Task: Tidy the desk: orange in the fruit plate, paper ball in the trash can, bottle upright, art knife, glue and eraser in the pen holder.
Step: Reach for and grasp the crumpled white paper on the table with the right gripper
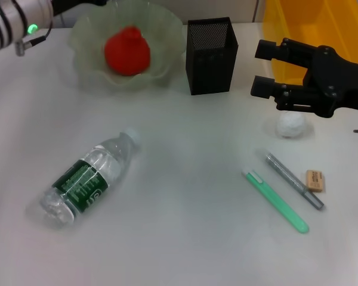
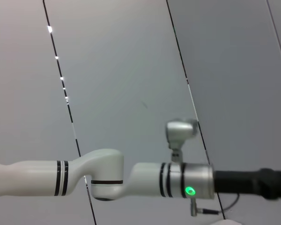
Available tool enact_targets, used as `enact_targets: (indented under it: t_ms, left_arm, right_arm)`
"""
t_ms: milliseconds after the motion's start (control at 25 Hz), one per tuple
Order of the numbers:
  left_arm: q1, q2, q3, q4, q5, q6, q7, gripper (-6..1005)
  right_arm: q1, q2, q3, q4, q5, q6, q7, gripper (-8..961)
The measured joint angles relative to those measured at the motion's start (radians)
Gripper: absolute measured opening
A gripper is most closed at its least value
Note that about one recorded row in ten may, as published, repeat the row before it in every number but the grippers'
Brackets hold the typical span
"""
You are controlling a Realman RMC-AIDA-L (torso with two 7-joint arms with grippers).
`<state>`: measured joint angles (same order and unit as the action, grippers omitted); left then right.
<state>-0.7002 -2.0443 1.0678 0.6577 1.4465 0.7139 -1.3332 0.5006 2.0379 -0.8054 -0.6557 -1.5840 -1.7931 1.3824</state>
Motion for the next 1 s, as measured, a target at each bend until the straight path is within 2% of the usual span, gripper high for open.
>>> enact_targets:
  t_ms: [40, 80, 120, 160, 280, 320, 360, 480, 520, 560, 600, 640, 720, 800, 1000]
  left_arm:
    - [0.000, 0.000, 0.000, 0.000, 0.000, 0.000, 0.000, 529]
    - [0.008, 0.003, -0.044, 0.002, -0.001, 0.066, -0.020, 571]
    - [0.024, 0.009, -0.129, 0.002, -0.001, 0.180, -0.048, 612]
    - [0.024, 0.009, -0.129, 0.002, -0.001, 0.180, -0.048, 637]
    - [0.065, 0.016, -0.237, -0.002, -0.002, 0.400, -0.068, 711]
    - [0.106, 0.017, -0.278, -0.006, -0.003, 0.531, -0.064, 736]
    - [0.106, 0.017, -0.278, -0.006, -0.003, 0.531, -0.064, 735]
    - [0.180, 0.002, -0.292, -0.014, -0.004, 0.638, -0.035, 733]
    - [0.224, -0.014, -0.292, -0.032, -0.004, 0.675, -0.005, 732]
    - [0.224, -0.014, -0.292, -0.032, -0.004, 0.675, -0.005, 731]
    - [0.251, -0.024, -0.288, -0.056, -0.011, 0.692, 0.026, 731]
    - [0.251, -0.024, -0.288, -0.056, -0.011, 0.692, 0.026, 730]
    - [0.263, -0.027, -0.278, -0.108, -0.025, 0.699, 0.063, 729]
    - [0.256, -0.025, -0.272, -0.157, -0.031, 0.703, 0.099, 728]
    - [0.238, -0.027, -0.249, -0.173, -0.031, 0.706, 0.126, 728]
  right_arm:
    - [0.000, 0.000, 0.000, 0.000, 0.000, 0.000, 0.000, 837]
    - [0.000, 0.000, 0.000, -0.001, 0.001, 0.000, 0.002, 837]
    - [0.000, 0.001, 0.000, -0.003, 0.003, 0.000, 0.013, 837]
    - [0.000, 0.001, 0.000, -0.003, 0.003, 0.000, 0.013, 836]
    - [0.004, 0.003, -0.002, -0.022, 0.002, 0.025, 0.071, 836]
    - [0.005, 0.004, -0.011, -0.062, -0.005, 0.057, 0.148, 836]
    - [0.005, 0.004, -0.011, -0.062, -0.005, 0.057, 0.148, 836]
    - [0.001, 0.018, -0.017, -0.165, -0.039, 0.094, 0.267, 836]
    - [-0.001, 0.033, -0.017, -0.271, -0.101, 0.129, 0.383, 836]
    - [-0.001, 0.033, -0.017, -0.271, -0.101, 0.129, 0.383, 836]
    - [0.002, 0.041, -0.023, -0.377, -0.195, 0.162, 0.524, 836]
    - [0.002, 0.041, -0.023, -0.377, -0.195, 0.162, 0.524, 836]
    - [0.019, 0.041, -0.040, -0.471, -0.316, 0.181, 0.696, 836]
    - [0.044, 0.041, -0.059, -0.554, -0.436, 0.184, 0.869, 836]
    - [0.125, 0.040, -0.132, -0.719, -0.774, 0.154, 1.271, 835]
